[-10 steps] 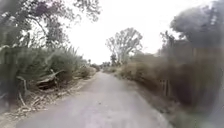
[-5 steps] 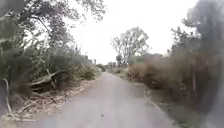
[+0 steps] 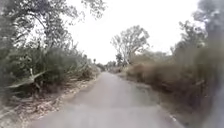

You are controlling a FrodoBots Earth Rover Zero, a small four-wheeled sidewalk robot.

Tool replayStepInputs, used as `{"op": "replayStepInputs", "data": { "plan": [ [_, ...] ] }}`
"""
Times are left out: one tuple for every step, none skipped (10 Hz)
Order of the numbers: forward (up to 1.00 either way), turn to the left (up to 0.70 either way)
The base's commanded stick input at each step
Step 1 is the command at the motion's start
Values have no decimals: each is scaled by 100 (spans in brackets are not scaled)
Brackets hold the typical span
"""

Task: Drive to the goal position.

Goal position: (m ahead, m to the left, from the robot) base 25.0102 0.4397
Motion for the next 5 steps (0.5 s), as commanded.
{"op": "replayStepInputs", "data": {
  "plan": [
    [100, 0],
    [100, 0],
    [100, 0],
    [100, 0],
    [100, 0]
  ]
}}
